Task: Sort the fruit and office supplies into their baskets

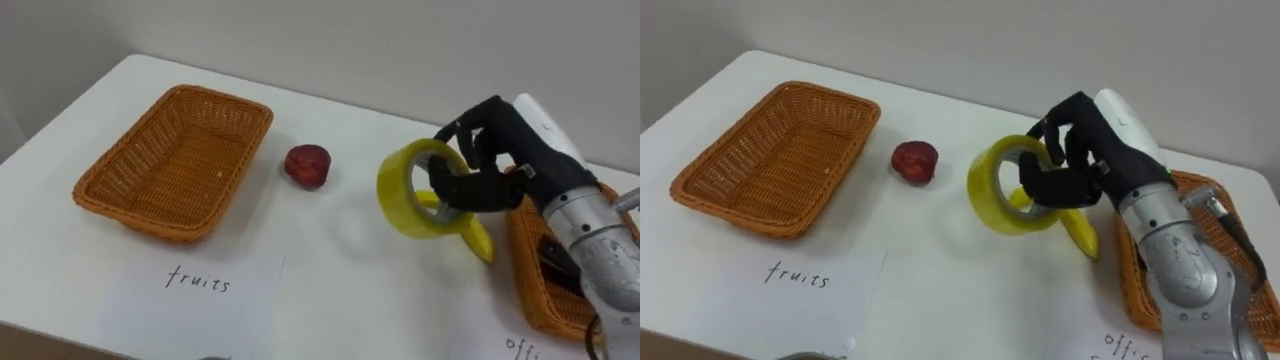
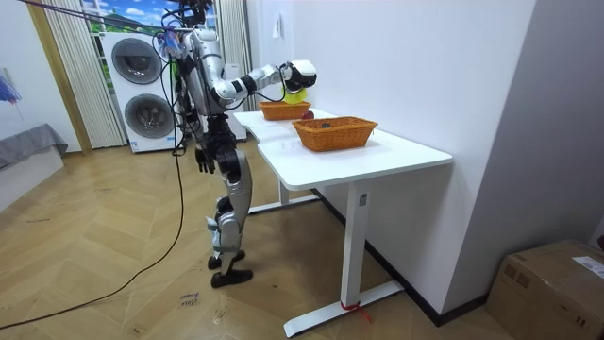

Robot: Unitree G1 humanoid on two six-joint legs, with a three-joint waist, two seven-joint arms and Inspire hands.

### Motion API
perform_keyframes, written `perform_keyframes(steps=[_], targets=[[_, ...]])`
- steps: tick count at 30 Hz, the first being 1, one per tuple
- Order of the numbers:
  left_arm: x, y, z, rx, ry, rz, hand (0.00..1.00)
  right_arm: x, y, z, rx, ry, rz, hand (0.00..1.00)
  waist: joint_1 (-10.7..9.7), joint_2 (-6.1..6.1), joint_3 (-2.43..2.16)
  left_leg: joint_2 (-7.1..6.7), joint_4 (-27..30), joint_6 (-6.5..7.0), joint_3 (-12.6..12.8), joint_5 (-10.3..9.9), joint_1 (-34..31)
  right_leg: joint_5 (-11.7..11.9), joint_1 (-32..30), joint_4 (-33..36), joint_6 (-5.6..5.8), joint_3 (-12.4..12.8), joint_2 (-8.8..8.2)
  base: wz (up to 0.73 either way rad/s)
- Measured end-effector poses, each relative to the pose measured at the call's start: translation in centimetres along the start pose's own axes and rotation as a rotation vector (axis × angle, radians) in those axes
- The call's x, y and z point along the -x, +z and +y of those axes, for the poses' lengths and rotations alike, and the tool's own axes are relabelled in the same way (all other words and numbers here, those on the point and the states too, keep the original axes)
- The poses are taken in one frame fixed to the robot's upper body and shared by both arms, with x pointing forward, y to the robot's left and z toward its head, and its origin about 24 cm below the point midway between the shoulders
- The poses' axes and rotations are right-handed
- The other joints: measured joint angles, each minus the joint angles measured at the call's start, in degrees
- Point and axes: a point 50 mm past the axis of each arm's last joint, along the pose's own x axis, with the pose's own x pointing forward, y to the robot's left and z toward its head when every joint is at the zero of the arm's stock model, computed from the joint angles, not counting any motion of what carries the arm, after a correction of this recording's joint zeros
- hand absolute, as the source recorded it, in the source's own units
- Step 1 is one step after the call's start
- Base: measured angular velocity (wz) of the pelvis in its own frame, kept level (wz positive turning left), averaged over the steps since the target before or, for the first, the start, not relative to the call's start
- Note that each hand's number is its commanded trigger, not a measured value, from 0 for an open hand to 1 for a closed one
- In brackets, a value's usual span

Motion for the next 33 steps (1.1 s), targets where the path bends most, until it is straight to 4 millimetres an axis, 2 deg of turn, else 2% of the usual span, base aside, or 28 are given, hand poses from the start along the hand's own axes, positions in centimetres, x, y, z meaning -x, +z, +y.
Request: perform_keyframes(steps=[3, 7, 9, 13, 18, 21, 25, 27, 29, 30, 33], targets=[[0.1, -0.1, -0.3, 0.005, -0.006, 0.002, 0.0, 0.0, -0.1, -0.2, 0.0, -0.044, 0.002, 1.0, -0.54, 0.38, 0.01, 0.02, 0.02, -0.07, 0.01, 0.05, -0.02, 0.0, 0.0, 0.0, -0.01, 0.0, 0.02, 0.0], [0.1, 0.0, -0.4, 0.006, -0.009, 0.001, 0.0, 0.0, -0.7, -0.6, -0.008, -0.105, 0.014, 1.0, -0.93, 0.11, -0.12, 0.05, 0.02, -0.13, 0.1, 0.08, -0.08, -0.01, -0.02, 0.01, -0.01, -0.01, 0.05, 0.0], [0.1, 0.0, -0.5, 0.007, -0.011, 0.0, 0.0, 0.1, -1.7, -1.3, -0.039, -0.164, 0.042, 1.0, -1.09, -0.22, -0.26, 0.04, 0.02, -0.11, 0.2, 0.07, -0.05, -0.01, -0.01, 0.03, -0.01, -0.02, 0.02, 0.0], [0.1, -0.1, -0.4, 0.009, -0.011, 0.002, 0.0, 0.5, -3.7, -2.2, -0.103, -0.263, 0.112, 1.0, -1.76, -0.5, -0.19, 0.03, 0.02, -0.05, 0.3, 0.03, -0.05, -0.01, -0.09, 0.15, 0.0, -0.08, -0.03, 0.0], [0.1, -0.3, -0.3, 0.019, -0.005, 0.01, 0.0, 0.9, -5.9, -2.0, -0.11, -0.315, 0.214, 1.0, -4.2, -0.28, -0.25, 0.05, -0.05, 0.02, 0.8, -0.02, 0.06, -0.01, -0.16, 0.12, 0.01, -0.02, -0.06, -0.04], [0.1, -0.2, 0.1, 0.045, 0.008, 0.009, 0.0, 1.2, -6.8, -2.1, -0.109, -0.348, 0.253, 1.0, -5.34, -0.47, -0.4, 0.06, -0.08, 0.02, 1.04, -0.02, 0.05, -0.02, -0.28, 0.09, 0.01, -0.03, -0.07, -0.06], [0.1, -0.1, 0.2, 0.046, 0.006, 0.004, 0.0, 1.6, -7.5, -2.9, -0.115, -0.405, 0.282, 1.0, -5.59, -0.66, -0.59, 0.14, -0.15, 0.02, 1.81, -0.01, 0.09, -0.03, -0.97, 0.26, 0.02, 0.0, -0.06, -0.1], [0.1, -0.3, 0.1, 0.047, -0.004, 0.01, 0.0, 2.0, -7.8, -3.6, -0.125, -0.443, 0.296, 1.0, -5.78, -1.11, -0.65, 0.17, -0.19, 0.02, 2.04, -0.01, 0.13, -0.04, -1.01, 0.26, 0.01, -0.03, -0.07, -0.07], [0.1, -0.4, 0.2, 0.05, -0.005, 0.014, 0.0, 2.2, -8.3, -3.8, -0.122, -0.456, 0.312, 1.0, -6.06, -1.69, -0.35, 0.18, -0.17, 0.01, 2.04, 0.0, 0.12, -0.04, -1.0, 0.26, 0.01, -0.05, -0.07, 0.0], [0.1, -0.4, 0.3, 0.061, -0.002, 0.016, 0.0, 2.4, -8.9, -3.9, -0.12, -0.458, 0.339, 1.0, -6.23, -2.22, -0.56, 0.18, -0.15, 0.0, 2.04, 0.0, 0.12, -0.04, -1.0, 0.28, 0.01, -0.01, -0.07, 0.0], [0.0, -0.8, 0.5, 0.089, -0.008, 0.032, 0.0, 2.7, -10.0, -3.9, -0.108, -0.449, 0.387, 1.0, -6.66, -3.13, -0.49, 0.21, -0.11, 0.01, 2.05, 0.0, 0.17, -0.04, -0.93, 0.33, 0.01, 0.04, -0.05, 0.0]])
